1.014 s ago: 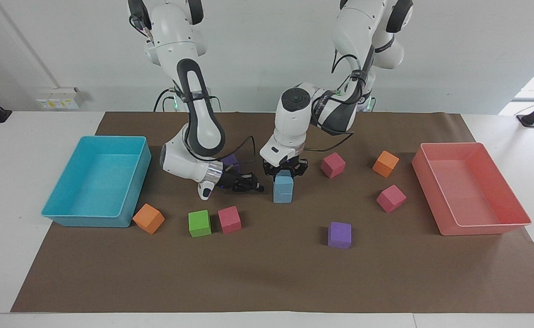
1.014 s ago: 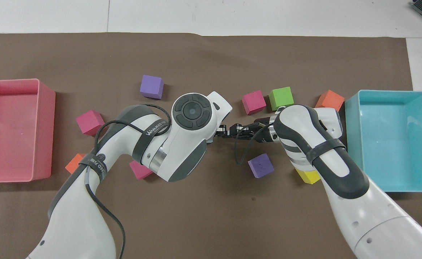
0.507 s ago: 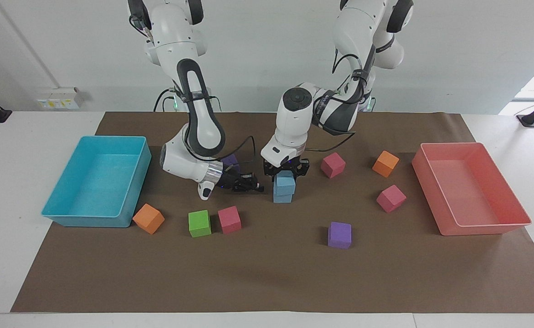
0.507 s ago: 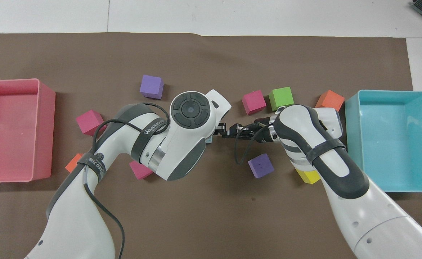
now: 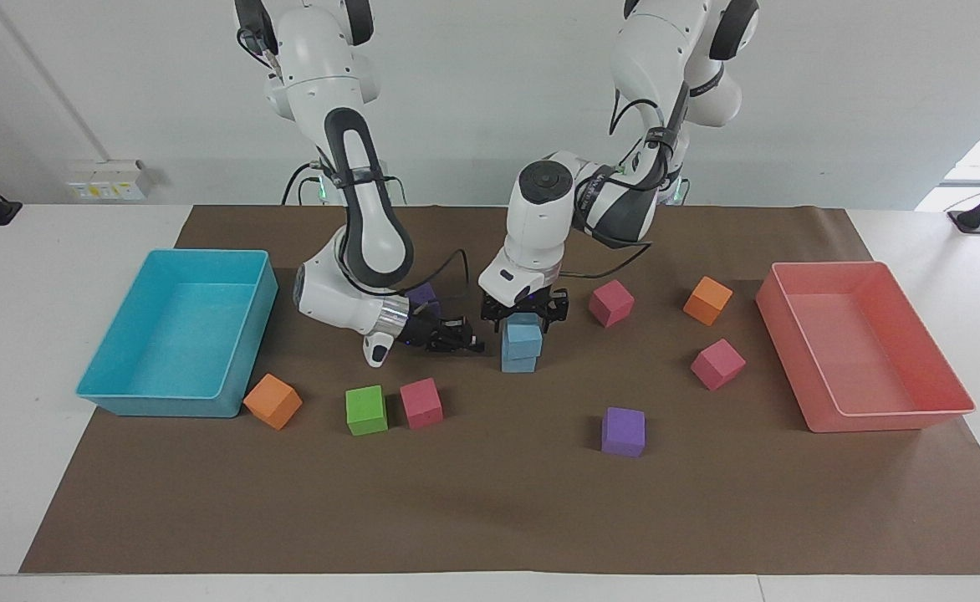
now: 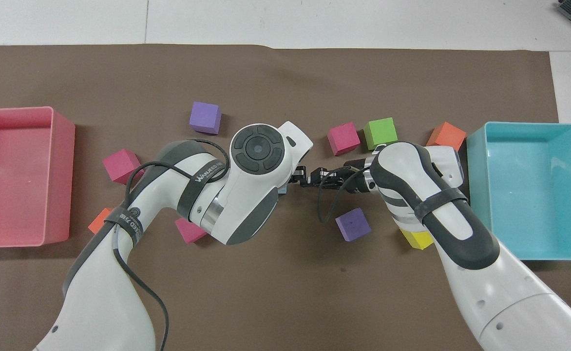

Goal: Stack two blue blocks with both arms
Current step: 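Lower the held cube onto the center light-blue cube with the left gripper, then open the left gripper and lift it away from the stack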

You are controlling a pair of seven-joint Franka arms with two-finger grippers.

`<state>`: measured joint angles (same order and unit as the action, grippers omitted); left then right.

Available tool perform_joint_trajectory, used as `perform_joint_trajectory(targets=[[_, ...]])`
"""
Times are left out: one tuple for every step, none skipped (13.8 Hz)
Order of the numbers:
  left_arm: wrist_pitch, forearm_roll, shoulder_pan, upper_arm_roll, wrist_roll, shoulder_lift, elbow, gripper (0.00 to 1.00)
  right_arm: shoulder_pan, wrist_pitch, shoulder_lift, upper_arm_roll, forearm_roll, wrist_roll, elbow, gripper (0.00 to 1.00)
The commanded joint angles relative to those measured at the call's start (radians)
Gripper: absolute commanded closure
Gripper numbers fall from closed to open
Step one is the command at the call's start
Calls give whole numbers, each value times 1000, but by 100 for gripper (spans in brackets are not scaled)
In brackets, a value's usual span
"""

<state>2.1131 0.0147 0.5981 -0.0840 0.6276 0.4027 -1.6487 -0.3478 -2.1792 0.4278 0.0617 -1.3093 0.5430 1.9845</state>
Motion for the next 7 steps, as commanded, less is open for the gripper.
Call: perform_joint_trajectory(targets=[[-22, 8, 3, 7, 14, -36, 6, 0, -3, -19, -9, -2, -24, -12, 11, 100], [-33, 8, -4, 9, 11, -66, -3, 0, -3, -19, -9, -2, -24, -12, 11, 100], [-66, 8, -18, 9, 14, -91, -10, 0, -3, -19, -9, -2, -24, -12, 11, 100], [-111, 8, -24, 9, 3, -126, -16, 0, -3, -19, -9, -2, -24, -11, 10, 100], [-163, 8, -41, 10, -2, -175, -38, 0, 0, -14, -7, -2, -22, -5, 5, 100], [-189, 8, -76, 9, -15, -236, -68, 0, 6, -16, -7, 0, -6, -6, -3, 100], [-193, 8, -113, 9, -66, -296, -109, 0, 6, -16, -14, 1, 1, -12, -10, 100]])
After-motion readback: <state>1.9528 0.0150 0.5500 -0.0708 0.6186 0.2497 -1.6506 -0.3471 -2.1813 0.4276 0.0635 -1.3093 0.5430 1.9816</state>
